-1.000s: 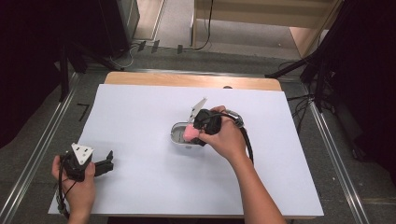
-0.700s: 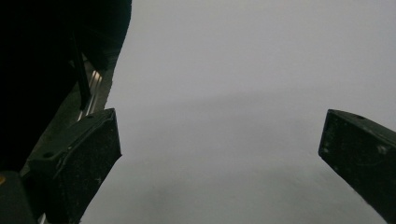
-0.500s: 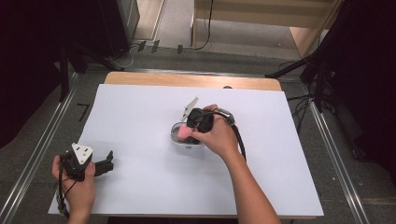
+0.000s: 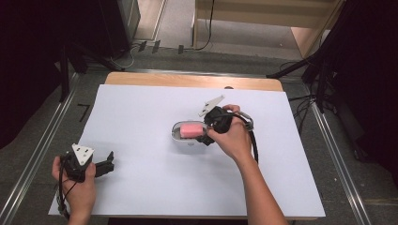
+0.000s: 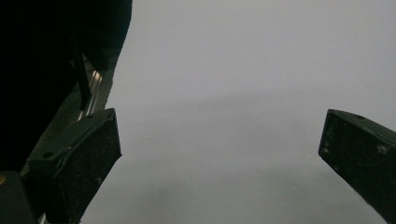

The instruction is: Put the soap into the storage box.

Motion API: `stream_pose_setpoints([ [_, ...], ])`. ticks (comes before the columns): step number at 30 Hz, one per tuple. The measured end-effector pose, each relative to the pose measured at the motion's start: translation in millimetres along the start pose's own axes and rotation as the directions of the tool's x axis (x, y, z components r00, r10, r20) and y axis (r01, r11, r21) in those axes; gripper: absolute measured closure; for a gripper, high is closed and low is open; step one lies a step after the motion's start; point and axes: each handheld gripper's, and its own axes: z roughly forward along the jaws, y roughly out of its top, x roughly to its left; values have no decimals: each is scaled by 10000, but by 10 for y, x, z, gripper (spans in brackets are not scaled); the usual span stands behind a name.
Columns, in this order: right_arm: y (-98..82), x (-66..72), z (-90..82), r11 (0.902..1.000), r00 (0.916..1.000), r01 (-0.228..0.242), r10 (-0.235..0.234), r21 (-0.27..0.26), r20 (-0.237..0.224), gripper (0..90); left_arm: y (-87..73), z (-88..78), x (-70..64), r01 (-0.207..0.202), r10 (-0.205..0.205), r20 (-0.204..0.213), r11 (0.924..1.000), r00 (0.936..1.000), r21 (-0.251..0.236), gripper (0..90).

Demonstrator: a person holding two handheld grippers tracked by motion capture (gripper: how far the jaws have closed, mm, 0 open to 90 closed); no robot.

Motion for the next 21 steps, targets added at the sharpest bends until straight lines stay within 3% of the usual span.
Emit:
stream_pose_setpoints([
  [5,-258,-6,-99,9953,9943,-876,899,-416,572,0,-2,-5,6,-19,19,-14,10000,10000,-21,0],
  [9,-488,4,-160,9880,9837,-1456,1501,-516,987,0,-2,-7,1,-32,32,-26,10000,10000,-28,0],
  [13,-691,4,-225,9747,9728,-2063,2138,-855,895,0,-3,-7,-1,-55,55,-19,10000,10000,-28,0],
  [21,-1043,51,-328,9598,9565,-2537,2674,-1201,1164,0,-3,-11,-3,-76,76,13,10000,10000,-37,0],
])
